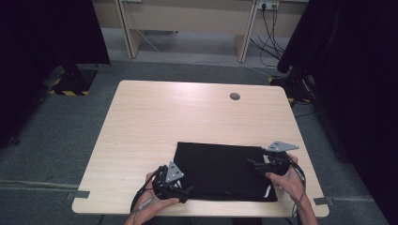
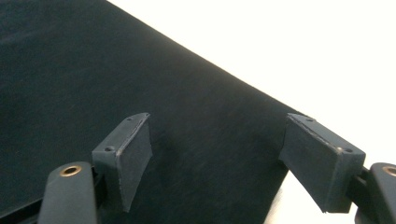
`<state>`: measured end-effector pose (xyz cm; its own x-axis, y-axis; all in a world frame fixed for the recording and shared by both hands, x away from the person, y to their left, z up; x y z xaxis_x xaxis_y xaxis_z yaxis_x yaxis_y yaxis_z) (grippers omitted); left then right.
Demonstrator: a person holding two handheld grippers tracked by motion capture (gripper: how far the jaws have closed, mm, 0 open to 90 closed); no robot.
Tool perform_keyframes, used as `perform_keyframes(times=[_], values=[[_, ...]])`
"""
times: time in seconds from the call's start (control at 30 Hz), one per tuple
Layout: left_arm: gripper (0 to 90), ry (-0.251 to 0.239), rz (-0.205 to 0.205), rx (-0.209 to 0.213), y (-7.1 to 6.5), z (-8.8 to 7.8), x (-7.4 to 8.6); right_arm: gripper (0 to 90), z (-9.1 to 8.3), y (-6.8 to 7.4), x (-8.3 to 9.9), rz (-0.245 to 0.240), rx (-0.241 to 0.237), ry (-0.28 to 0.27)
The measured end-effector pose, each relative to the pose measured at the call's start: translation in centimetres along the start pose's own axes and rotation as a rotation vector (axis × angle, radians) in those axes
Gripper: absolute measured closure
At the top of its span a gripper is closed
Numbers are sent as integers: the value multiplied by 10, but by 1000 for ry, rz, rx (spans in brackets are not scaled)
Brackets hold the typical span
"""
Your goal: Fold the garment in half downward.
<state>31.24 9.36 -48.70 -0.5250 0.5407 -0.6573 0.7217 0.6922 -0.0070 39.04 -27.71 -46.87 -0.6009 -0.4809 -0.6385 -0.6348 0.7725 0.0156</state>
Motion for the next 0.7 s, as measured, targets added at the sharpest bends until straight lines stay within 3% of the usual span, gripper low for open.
perform_keyframes(times=[0.13, 0.33, 0.47, 0.7], values=[[115, -39, -20, 0, 5, -10, 5, 250, -4, 10, 5, 9, 29, 28], [115, -55, -45, -2, 11, -20, 13, 250, -9, 17, 14, 21, 26, 34], [115, -50, -54, 0, 14, -20, 18, 252, -4, 14, 21, 27, 22, 55], [115, -46, -49, 6, 13, -19, 20, 246, -2, 1, 25, 37, 13, 41]])
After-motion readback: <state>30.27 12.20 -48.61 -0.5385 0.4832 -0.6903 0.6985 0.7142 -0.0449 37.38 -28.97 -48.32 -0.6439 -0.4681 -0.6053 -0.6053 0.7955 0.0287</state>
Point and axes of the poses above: each handheld gripper's, and its own axes: z roughly forward along the jaws, x roughly out of its underside, y roughly to its left, the point moved 1 cm from there along z, roughly forward along the jaws, and after that the axes turned 9 degrees about y, right-handed, at the moved point
